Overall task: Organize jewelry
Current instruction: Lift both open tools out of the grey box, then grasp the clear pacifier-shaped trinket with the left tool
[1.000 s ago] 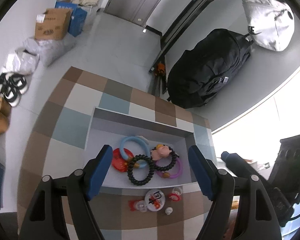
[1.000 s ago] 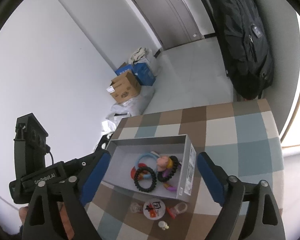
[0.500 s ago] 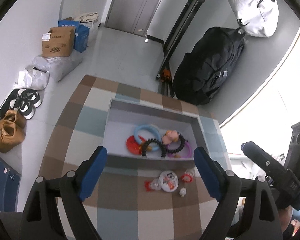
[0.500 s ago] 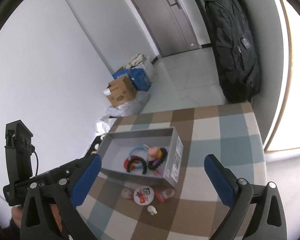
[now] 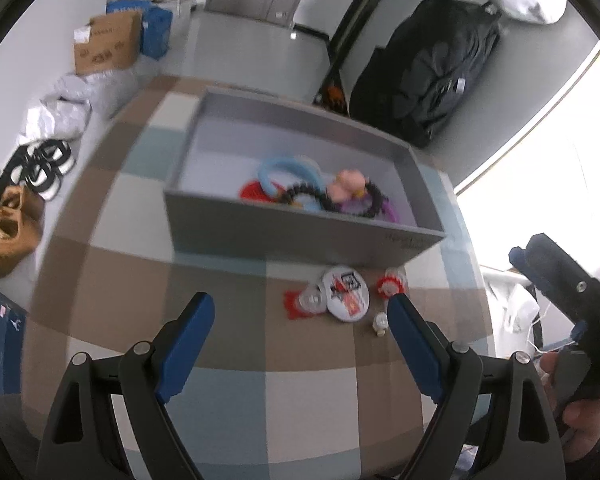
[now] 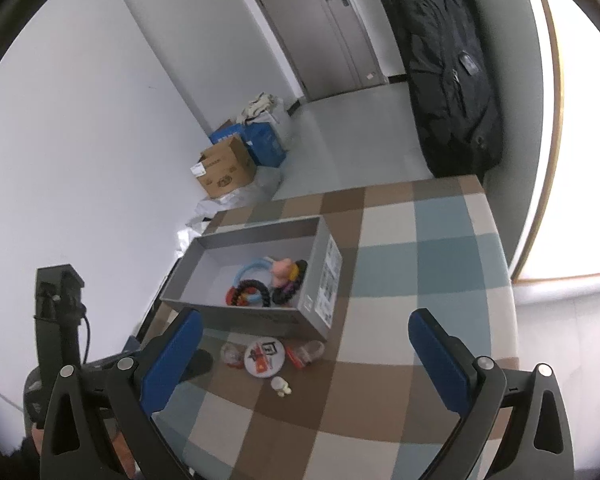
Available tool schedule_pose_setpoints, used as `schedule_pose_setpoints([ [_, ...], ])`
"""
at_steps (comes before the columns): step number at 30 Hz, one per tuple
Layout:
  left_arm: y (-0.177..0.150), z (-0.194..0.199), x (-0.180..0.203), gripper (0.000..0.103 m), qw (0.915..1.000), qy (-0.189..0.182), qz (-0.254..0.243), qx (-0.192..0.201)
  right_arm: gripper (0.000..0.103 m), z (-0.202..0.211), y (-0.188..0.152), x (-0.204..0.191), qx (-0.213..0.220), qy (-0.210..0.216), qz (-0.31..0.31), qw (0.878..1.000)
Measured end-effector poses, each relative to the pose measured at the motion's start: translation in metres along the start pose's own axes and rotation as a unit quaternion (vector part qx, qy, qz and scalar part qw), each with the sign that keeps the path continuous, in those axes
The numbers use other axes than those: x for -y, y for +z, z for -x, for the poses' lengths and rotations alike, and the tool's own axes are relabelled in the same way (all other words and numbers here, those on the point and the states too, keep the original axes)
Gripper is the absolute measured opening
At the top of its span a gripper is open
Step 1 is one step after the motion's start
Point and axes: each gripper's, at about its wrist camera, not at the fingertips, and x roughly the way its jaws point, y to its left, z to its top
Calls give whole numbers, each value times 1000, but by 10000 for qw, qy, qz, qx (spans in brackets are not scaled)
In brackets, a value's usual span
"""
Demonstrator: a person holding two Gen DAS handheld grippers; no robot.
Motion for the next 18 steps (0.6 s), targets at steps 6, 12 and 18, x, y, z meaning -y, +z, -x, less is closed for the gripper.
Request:
schedule_pose_setpoints([
  [6, -6, -14, 10, 67, 9994, 118, -267, -208, 103, 4, -3, 9, -30, -23, -123, 9999],
  [12, -7, -17, 9, 48, 9994, 81, -228, -236, 103, 6, -5, 12, -88, -25, -157, 9998],
  [18, -4, -22, 6, 19, 9996, 28, -116, -250, 103, 5, -6, 14, -142, 48, -206, 9997],
])
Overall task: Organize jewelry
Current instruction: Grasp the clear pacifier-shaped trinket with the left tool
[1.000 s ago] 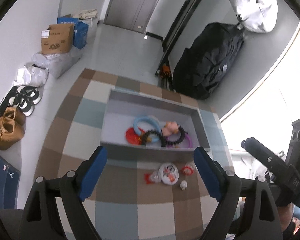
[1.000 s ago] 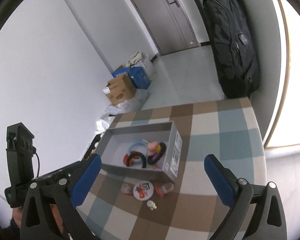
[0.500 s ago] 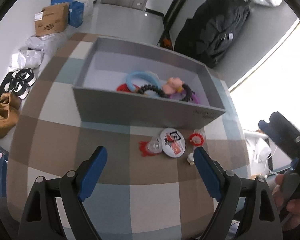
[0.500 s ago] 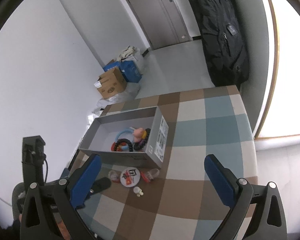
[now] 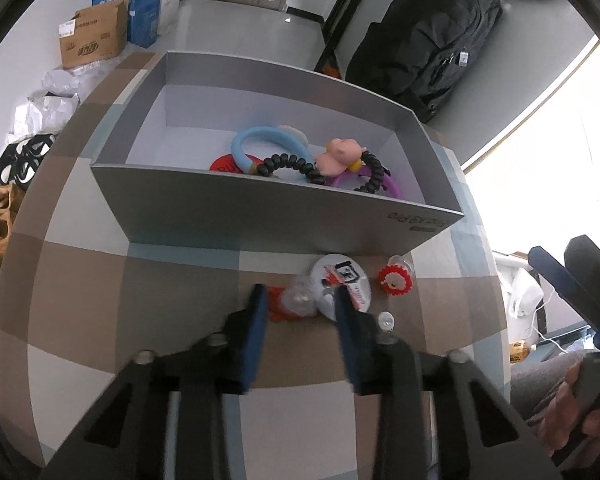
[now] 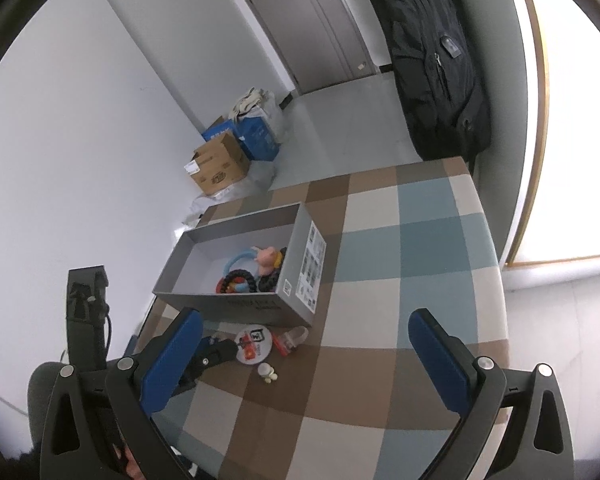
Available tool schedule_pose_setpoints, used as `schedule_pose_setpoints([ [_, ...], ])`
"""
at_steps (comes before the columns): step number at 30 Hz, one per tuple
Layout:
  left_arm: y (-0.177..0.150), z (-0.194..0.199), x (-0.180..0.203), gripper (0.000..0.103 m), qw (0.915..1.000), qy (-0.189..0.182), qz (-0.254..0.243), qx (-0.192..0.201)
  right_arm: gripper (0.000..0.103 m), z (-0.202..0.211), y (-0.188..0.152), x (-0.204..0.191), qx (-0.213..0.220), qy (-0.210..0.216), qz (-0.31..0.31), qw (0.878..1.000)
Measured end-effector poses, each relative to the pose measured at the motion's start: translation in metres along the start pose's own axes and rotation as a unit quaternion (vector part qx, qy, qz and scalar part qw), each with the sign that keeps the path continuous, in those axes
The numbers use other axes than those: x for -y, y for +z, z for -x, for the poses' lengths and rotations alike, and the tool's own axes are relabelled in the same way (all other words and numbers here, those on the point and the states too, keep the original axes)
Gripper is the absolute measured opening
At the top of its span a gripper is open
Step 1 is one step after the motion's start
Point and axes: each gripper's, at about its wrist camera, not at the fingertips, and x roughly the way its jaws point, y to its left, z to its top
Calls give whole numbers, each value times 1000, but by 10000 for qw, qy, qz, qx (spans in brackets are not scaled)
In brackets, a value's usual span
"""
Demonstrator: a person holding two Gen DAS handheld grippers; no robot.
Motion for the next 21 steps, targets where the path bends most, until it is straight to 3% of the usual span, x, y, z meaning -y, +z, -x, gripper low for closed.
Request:
schedule_pose_setpoints([
  [5, 2, 0, 1, 16, 10000, -3, -28, -3, 103, -2, -1, 0, -74, -18, 27, 10000],
  [6, 3, 1, 0, 12, 10000, -33, -29, 4, 103, -3, -1, 0, -82, -19, 31, 10000],
  [21, 8, 10, 3, 12, 10000, -5, -62, -44, 103, -14, -6, 2, -241, -127, -34, 9996],
])
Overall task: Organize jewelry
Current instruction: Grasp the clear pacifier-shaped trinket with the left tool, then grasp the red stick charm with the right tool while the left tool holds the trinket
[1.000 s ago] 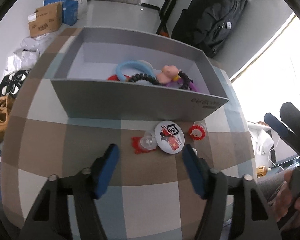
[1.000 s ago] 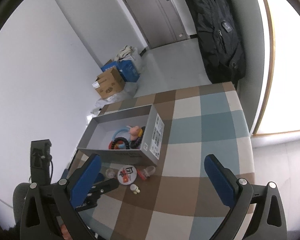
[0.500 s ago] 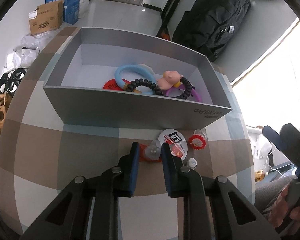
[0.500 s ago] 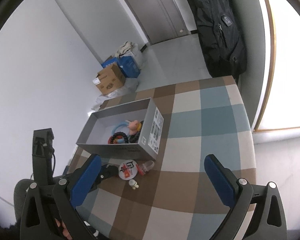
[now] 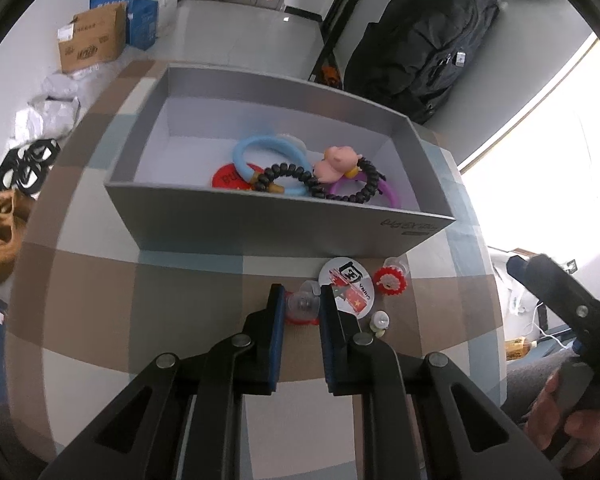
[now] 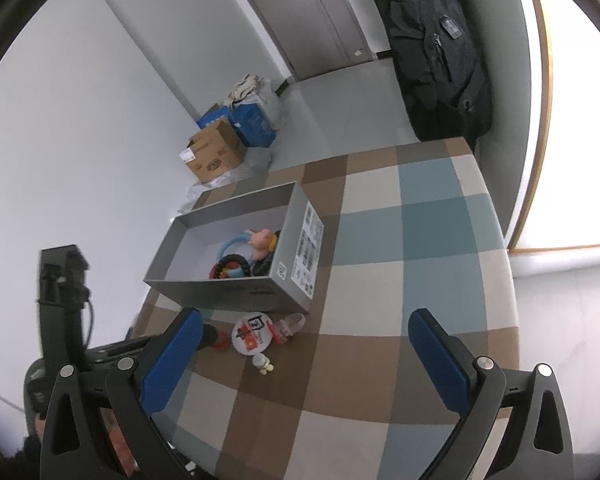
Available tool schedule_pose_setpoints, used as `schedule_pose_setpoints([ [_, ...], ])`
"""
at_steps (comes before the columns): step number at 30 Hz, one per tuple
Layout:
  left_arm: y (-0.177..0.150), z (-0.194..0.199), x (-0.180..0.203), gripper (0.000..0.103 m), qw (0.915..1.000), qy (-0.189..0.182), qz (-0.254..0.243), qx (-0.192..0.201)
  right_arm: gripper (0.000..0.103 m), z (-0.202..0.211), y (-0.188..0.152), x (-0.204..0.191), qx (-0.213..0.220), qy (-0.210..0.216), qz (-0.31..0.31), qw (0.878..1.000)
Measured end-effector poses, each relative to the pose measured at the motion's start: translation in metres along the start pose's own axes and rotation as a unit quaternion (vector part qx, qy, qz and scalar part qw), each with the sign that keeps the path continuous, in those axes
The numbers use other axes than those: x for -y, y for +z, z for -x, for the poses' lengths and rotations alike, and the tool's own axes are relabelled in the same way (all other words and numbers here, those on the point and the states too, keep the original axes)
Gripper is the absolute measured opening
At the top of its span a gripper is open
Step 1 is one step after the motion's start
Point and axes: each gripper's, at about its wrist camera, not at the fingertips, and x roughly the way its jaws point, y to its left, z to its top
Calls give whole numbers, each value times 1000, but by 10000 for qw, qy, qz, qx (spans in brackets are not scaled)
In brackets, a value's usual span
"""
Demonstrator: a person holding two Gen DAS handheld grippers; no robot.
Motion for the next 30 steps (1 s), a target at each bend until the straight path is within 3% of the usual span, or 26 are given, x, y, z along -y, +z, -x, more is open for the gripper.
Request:
schedule_pose_setpoints([
  [3, 3, 4, -1, 12, 9996, -253, 159, -1, 103, -3, -2, 1, -31, -118, 12, 9999],
  [12, 8, 29, -5, 12, 9966, -679, 365, 281, 81, -30, -11, -12, -487, -164, 272, 9983],
  [14, 8, 33, -5, 12, 9955, -794, 397, 327, 72, -37, -13, -15, -602, -163, 326, 9975],
  [25, 11, 42, -17, 12, 9930, -983, 472, 458, 53, -71, -13, -36, -900, -361, 554, 9937],
  [30, 11, 43, -26, 12, 9922, -1025, 553, 439, 30, -80, -13, -41, -946, -607, 684, 9913],
])
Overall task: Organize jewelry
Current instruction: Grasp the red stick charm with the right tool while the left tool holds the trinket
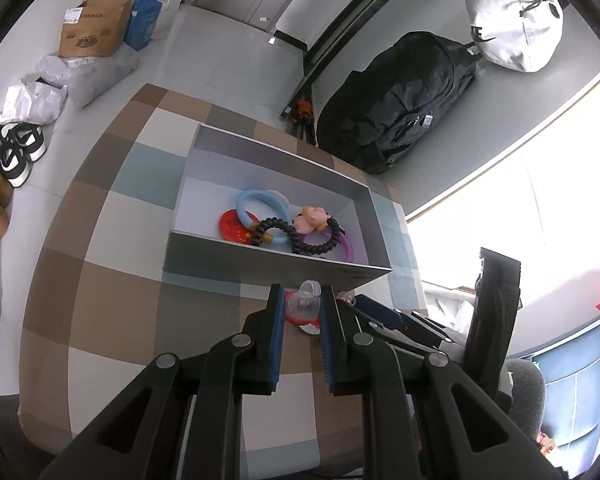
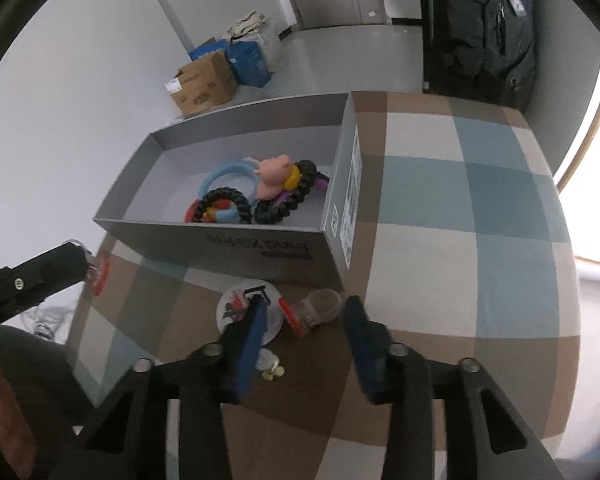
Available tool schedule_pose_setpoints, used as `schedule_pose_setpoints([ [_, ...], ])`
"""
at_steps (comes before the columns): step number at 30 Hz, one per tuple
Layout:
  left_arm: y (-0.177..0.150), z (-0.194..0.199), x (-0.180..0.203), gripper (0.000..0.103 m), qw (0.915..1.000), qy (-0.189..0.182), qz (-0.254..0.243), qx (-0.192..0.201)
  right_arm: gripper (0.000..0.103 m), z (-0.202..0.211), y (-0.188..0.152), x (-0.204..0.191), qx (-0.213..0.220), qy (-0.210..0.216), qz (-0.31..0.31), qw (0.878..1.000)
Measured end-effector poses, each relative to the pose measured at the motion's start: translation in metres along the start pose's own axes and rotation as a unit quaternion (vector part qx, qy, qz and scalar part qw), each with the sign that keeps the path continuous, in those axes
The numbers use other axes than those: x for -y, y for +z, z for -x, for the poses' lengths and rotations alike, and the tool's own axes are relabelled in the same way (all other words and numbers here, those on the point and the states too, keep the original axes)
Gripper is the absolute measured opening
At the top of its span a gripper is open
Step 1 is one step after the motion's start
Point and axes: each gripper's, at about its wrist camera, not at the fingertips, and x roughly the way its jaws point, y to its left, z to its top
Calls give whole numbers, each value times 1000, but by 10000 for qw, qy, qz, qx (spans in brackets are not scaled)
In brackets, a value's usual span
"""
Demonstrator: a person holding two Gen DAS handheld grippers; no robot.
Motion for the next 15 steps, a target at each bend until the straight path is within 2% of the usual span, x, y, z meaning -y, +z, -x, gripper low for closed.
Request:
schedule_pose_setpoints([
  [15, 2, 4, -1, 12, 10000, -39, -23, 58, 29, 13, -1, 7, 113, 153, -116, 9998],
])
